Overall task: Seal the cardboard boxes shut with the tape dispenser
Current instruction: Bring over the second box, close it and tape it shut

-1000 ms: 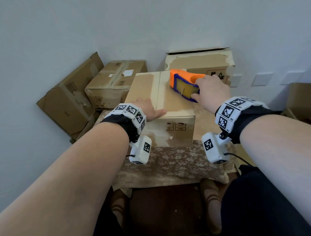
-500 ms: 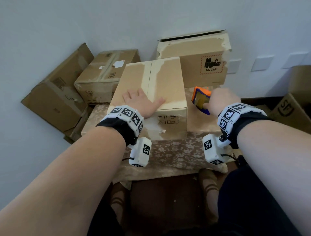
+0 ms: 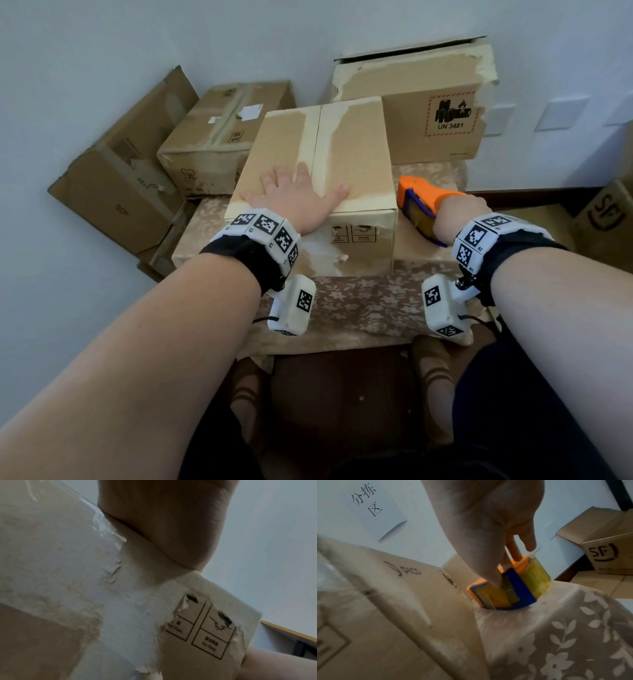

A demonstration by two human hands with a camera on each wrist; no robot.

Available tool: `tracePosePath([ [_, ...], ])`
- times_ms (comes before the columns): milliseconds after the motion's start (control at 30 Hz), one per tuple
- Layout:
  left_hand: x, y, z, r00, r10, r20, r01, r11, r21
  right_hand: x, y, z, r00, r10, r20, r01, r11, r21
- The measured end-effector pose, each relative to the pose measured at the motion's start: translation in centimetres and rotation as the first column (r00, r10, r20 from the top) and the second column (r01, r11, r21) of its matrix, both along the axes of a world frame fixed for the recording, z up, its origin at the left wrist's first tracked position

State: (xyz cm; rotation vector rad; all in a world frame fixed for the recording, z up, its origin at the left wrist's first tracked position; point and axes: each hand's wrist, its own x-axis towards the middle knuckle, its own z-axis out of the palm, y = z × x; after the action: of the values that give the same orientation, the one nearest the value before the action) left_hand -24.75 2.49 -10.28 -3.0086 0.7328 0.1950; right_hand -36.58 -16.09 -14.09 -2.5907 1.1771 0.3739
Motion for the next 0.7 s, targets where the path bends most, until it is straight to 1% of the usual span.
tracePosePath([
  [33,0.0,0.1,0.0,1.000,-0.009,-0.003,0.009,1.000,-0.009,0.1,0.0,0.0,0.999,0.019,0.034,-0.018,0.999,-0.032],
  [100,0.0,0.1,-0.2,0.998,-0.060,-0.007,0.059,0.997,-0.040,0.7,-0.1,-0.2,0.971,0.047,0.235,-0.029,0.996,-0.081],
  [133,0.0,0.1,-0.2,0.994,-0.107,-0.003,0.107,0.993,-0.055,0.9,0.0,-0.2,0.933,0.077,0.351,-0.047,0.995,-0.093],
  [200,-0.1,0.1,-0.3,0.972,-0.233,0.017,0.233,0.970,-0.070,1.7,0.9,0.9,0.833,0.158,0.530,-0.092,0.985,-0.149],
  [233,-0.1,0.0,-0.3,0.959,-0.282,0.022,0.283,0.957,-0.068,2.0,1.7,1.9,0.781,0.166,0.602,-0.124,0.986,-0.111],
  [267,0.0,-0.1,-0.4,0.951,-0.309,0.022,0.310,0.948,-0.067,2.4,2.6,2.8,0.753,0.178,0.633,-0.178,0.982,-0.065],
  [300,0.0,-0.1,-0.4,0.949,-0.316,0.017,0.317,0.946,-0.065,2.7,3.5,3.4,0.756,0.213,0.619,-0.247,0.968,-0.031],
  [367,0.0,-0.1,-0.4,0.951,-0.310,0.006,0.310,0.949,-0.057,3.4,5.0,3.5,0.802,0.322,0.503,-0.375,0.927,0.006],
  [400,0.0,0.0,-0.4,0.951,-0.308,0.001,0.308,0.950,-0.049,3.7,5.4,3.0,0.821,0.352,0.450,-0.403,0.915,0.019],
  [433,-0.1,0.0,-0.4,0.951,-0.310,-0.001,0.310,0.950,-0.043,3.9,5.5,2.6,0.831,0.366,0.419,-0.414,0.910,0.026],
  [533,-0.2,0.3,-0.5,0.949,-0.315,0.004,0.315,0.947,-0.063,4.1,5.2,2.1,0.846,0.364,0.389,-0.409,0.912,0.036],
  [700,0.0,1.2,-0.5,0.936,-0.352,0.009,0.352,0.934,-0.064,3.9,5.3,2.5,0.865,0.362,0.349,-0.402,0.914,0.050],
])
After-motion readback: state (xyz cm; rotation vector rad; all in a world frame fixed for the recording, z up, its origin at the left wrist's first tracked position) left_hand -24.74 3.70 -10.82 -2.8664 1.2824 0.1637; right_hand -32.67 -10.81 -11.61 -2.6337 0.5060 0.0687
